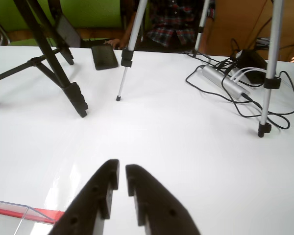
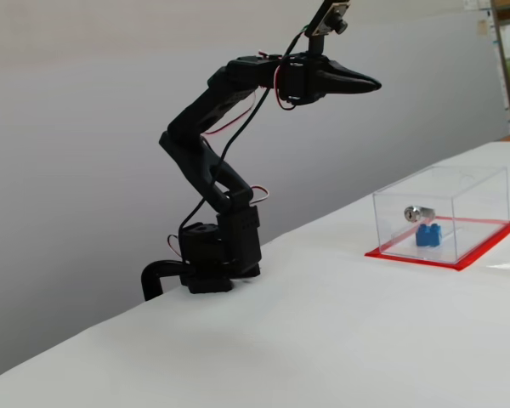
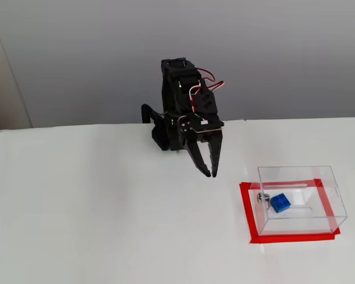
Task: Pick the blue lego brick and place it into the transparent box
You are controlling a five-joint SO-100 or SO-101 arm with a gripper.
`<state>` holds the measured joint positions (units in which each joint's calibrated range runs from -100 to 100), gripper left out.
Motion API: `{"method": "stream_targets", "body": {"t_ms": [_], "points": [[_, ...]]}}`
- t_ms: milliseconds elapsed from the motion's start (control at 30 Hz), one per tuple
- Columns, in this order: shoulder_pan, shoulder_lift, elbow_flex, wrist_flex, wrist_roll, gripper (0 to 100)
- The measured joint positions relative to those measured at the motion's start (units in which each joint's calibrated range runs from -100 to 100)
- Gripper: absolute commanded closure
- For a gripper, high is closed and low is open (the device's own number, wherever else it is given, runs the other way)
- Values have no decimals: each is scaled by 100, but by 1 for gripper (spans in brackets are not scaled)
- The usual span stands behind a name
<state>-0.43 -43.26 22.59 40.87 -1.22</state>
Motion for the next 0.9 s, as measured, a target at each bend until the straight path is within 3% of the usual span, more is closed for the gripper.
{"method": "stream_targets", "body": {"t_ms": [900], "points": [[855, -3510, 4148, 0, 0, 99]]}}
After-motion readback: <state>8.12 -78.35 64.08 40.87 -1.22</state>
